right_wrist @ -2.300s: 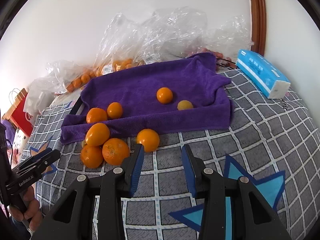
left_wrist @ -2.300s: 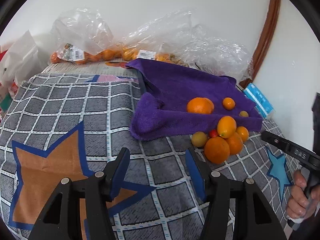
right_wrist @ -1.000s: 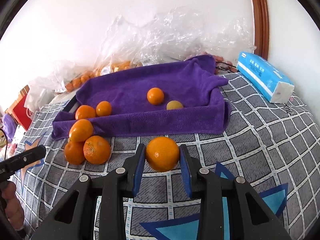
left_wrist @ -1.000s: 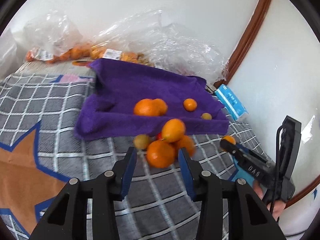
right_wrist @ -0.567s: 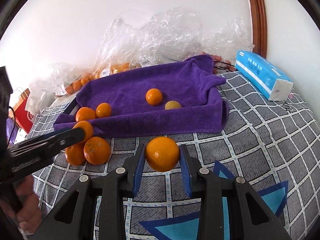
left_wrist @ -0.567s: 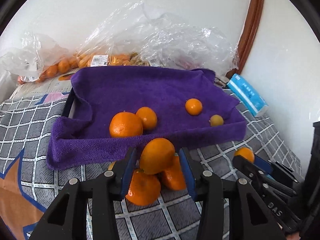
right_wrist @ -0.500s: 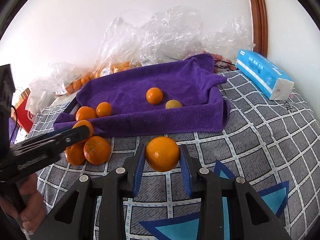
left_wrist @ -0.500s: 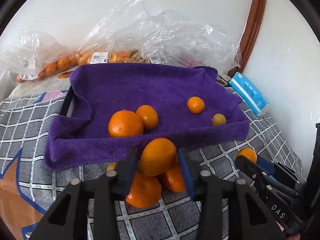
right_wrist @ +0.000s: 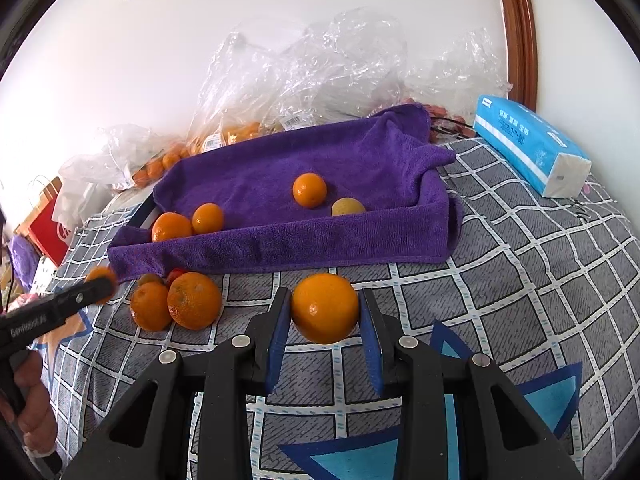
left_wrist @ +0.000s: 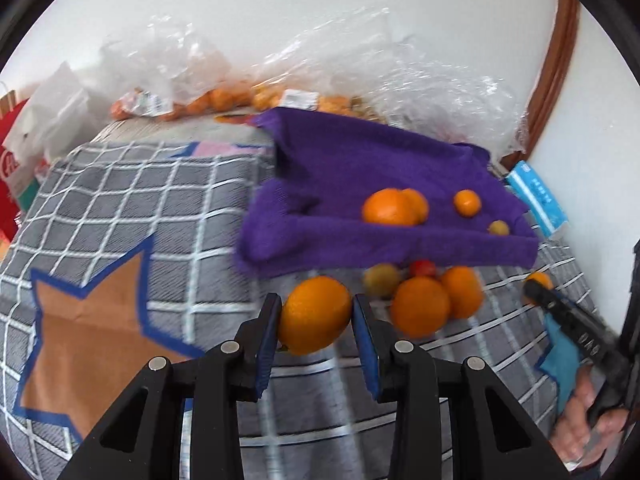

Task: Organize fruits
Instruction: 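Lift both held oranges off the cloth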

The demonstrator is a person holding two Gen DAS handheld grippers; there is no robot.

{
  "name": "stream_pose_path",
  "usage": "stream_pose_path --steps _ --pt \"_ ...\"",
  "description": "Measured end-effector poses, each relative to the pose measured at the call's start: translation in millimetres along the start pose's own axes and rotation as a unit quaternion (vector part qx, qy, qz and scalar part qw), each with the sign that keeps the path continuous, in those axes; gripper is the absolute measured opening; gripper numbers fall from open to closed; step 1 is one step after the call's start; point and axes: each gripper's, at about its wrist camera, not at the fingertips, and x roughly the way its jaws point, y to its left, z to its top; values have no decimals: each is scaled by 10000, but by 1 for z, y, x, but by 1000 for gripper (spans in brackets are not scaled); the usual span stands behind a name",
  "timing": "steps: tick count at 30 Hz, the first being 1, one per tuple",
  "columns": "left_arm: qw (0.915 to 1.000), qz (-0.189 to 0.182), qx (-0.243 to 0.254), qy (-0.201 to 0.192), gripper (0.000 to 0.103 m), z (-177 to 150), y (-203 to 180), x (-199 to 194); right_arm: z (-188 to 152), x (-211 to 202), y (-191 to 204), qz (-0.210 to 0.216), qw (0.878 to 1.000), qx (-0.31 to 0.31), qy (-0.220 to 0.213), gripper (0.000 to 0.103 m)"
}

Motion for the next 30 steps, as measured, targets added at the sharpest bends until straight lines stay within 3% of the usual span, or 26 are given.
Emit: stream_pose_path --steps 2,6,13,23,30 --pt "9999 35 -30 101 34 -5 7 8 0 0 0 -37 10000 -2 3 34" --pt "9991 -368 -231 -14 33 -6 17 7 0 0 0 -46 10000 -12 -20 34" --pt "9966 -710 -419 42 32 -9 24 10 -1 -6 2 -25 9999 -71 -146 34" --pt "9963 -727 -462 69 32 -11 22 9 -1 5 15 -186 9990 -361 165 34" --pt "9940 -1045 -309 -116 32 -11 18 1 -2 8 19 -168 9983 -499 250 34"
